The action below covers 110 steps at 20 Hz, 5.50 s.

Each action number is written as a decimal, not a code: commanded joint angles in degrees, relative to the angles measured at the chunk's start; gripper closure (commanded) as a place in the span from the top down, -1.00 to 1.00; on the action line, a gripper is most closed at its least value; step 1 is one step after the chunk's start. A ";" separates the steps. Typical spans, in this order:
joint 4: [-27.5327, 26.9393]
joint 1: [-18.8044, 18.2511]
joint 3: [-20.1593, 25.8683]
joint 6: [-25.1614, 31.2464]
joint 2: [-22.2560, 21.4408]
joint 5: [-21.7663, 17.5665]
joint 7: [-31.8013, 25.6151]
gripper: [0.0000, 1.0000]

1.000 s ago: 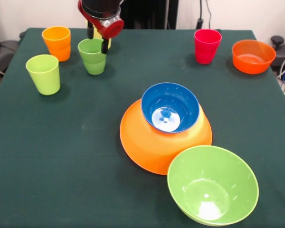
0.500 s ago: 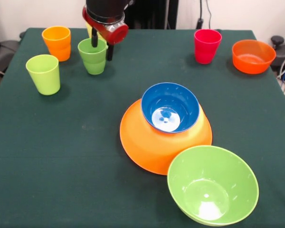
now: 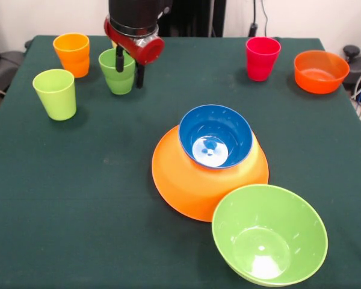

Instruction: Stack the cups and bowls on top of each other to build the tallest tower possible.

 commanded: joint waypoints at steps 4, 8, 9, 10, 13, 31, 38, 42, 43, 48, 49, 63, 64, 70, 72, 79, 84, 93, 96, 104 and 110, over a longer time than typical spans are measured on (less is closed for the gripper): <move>2.86 -1.49 8.50 -3.02 4.64 -3.95 -5.72 1.00; 2.87 -1.40 8.62 -2.87 4.76 -4.08 -5.32 1.00; 2.89 -1.27 8.40 -2.82 4.69 -4.19 -5.17 1.00; 2.91 -1.14 8.18 -2.78 4.61 -4.30 -5.03 1.00; 2.84 -0.52 7.25 -2.66 4.29 -4.76 -4.54 1.00; 0.87 3.88 0.59 0.41 3.11 -9.55 -2.28 1.00; 2.86 4.01 -1.11 -2.28 3.57 -10.72 -0.61 1.00; 3.82 4.33 -2.17 -4.40 3.98 -11.22 0.72 1.00; 4.03 4.38 -2.45 -4.83 3.97 -11.36 0.92 1.00; 5.99 3.04 -1.53 -6.68 4.16 -11.14 0.63 1.00; 6.54 2.65 -0.98 -7.40 4.41 -10.93 0.64 1.00; 10.77 -0.53 2.64 -9.83 6.33 -9.44 -0.92 1.00; 10.91 -0.90 2.78 -9.70 6.45 -9.43 -1.13 1.00; 11.24 -2.93 3.77 -12.71 8.49 -10.28 -1.20 1.00; 10.88 -2.99 3.86 -12.87 8.73 -10.36 -1.22 1.00; 11.59 -3.40 4.98 -16.67 8.40 -10.72 -0.53 -1.00; 9.25 -2.19 5.81 -11.82 6.08 -9.00 -1.55 -1.00; 4.58 -1.88 9.37 10.31 -8.66 -6.81 -12.39 -1.00; 1.39 -3.05 12.25 18.67 -11.28 -7.09 -17.88 -1.00; -1.98 -5.80 22.92 30.36 -14.16 -3.41 -23.20 -1.00; -6.05 -4.31 28.35 23.94 -11.00 -2.87 -22.12 -1.00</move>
